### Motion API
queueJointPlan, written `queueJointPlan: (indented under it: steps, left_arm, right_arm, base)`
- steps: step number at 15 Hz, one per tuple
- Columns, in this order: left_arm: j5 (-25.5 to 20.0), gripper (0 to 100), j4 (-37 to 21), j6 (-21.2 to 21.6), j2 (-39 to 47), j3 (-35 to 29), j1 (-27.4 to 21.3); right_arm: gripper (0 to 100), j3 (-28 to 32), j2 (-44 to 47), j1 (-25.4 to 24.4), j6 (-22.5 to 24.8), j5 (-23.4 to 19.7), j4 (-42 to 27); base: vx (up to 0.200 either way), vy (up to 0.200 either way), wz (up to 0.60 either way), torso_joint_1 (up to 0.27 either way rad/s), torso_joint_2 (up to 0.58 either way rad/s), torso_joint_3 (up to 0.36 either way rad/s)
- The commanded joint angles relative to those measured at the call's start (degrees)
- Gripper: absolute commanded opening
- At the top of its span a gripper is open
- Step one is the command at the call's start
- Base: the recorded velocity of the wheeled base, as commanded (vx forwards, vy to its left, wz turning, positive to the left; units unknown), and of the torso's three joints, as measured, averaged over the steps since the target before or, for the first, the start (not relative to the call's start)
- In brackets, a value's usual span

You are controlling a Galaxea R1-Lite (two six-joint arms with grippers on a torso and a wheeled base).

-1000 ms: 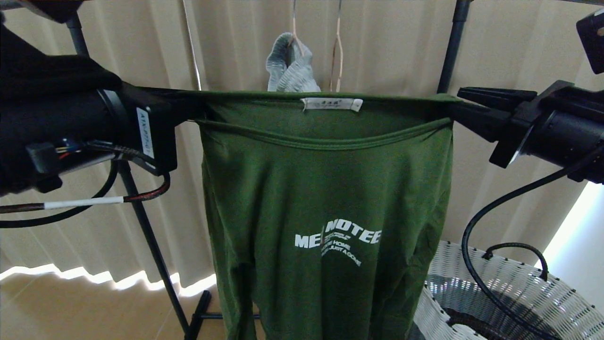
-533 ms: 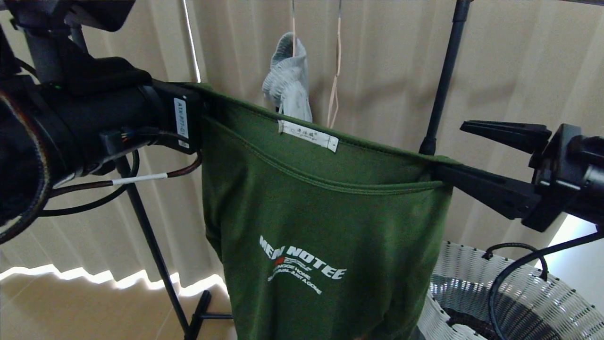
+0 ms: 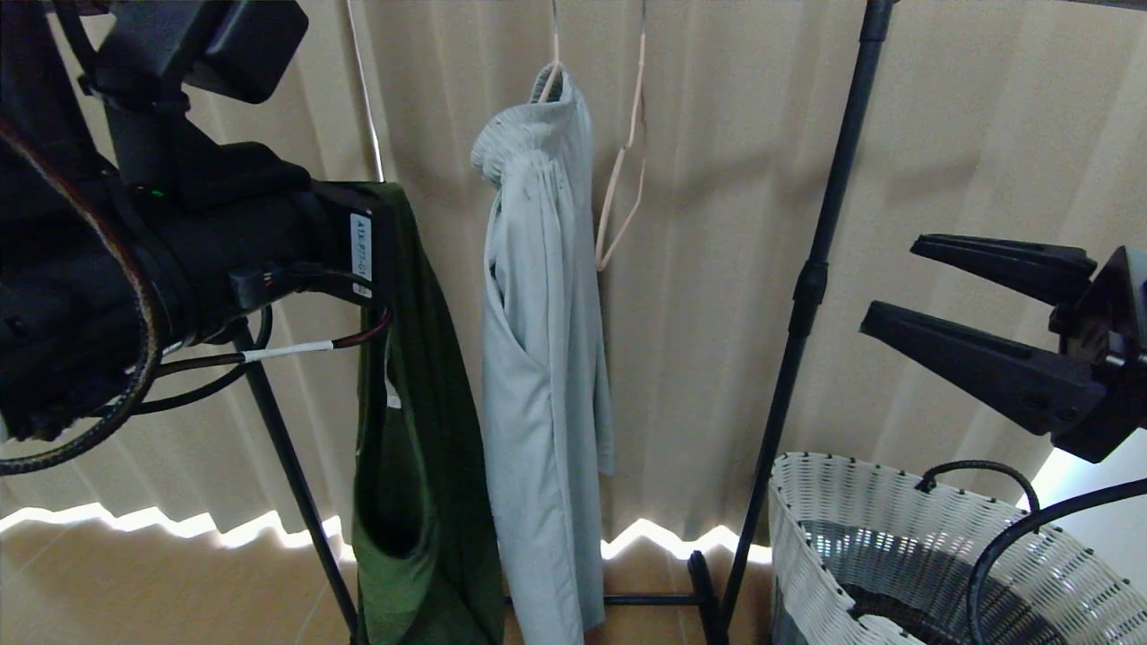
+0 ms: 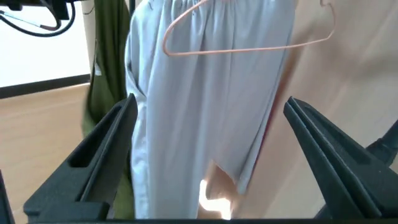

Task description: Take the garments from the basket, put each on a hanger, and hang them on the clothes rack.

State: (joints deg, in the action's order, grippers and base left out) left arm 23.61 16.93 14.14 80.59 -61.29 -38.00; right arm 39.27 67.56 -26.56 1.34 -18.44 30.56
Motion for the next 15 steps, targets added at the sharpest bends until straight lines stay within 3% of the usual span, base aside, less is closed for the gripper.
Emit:
queueJointPlan:
  steps: [1, 3, 5, 8, 11, 15]
  left_arm:
    - [-0.1, 0, -0.6, 2.9, -4.2, 4.7, 2.3]
    - [-0.2, 0, -0.6, 7.6, -8.6, 10.2, 6.6]
    - [-0.5, 0, -0.8, 8.9, -12.4, 14.2, 9.7]
    - [-1.1, 0, -0.9, 8.9, -17.2, 18.8, 12.4]
    - [-3.5, 0, -0.8, 8.6, -19.4, 21.7, 12.6]
    - [-6.4, 0, -0.9, 7.6, -22.3, 24.6, 12.7]
  right_arm:
    - [100, -2.2, -0.1, 6.0, 0.7, 2.6, -1.8]
    - [100, -3.2, 0.4, 11.7, 3.4, 7.7, -8.5]
    - [100, -3.5, -0.1, 13.3, 3.8, 14.9, -15.3]
    - [100, -5.2, -0.1, 13.3, 3.6, 24.5, -15.6]
    - [100, -7.4, -0.4, 13.4, 3.6, 24.9, -11.6]
    - [100, -16.5, -0.1, 14.7, 7.4, 24.9, 3.2]
  base:
    - [0.000, 0.000, 0.00, 0.000, 0.00, 0.000]
    - [0.000, 0.000, 0.00, 0.000, 0.00, 0.000]
    - [0.000, 0.000, 0.00, 0.000, 0.00, 0.000]
    - [0.000, 0.000, 0.00, 0.000, 0.00, 0.000]
    - [0.000, 0.000, 0.00, 0.000, 0.00, 0.000]
    - [0.000, 0.000, 0.00, 0.000, 0.00, 0.000]
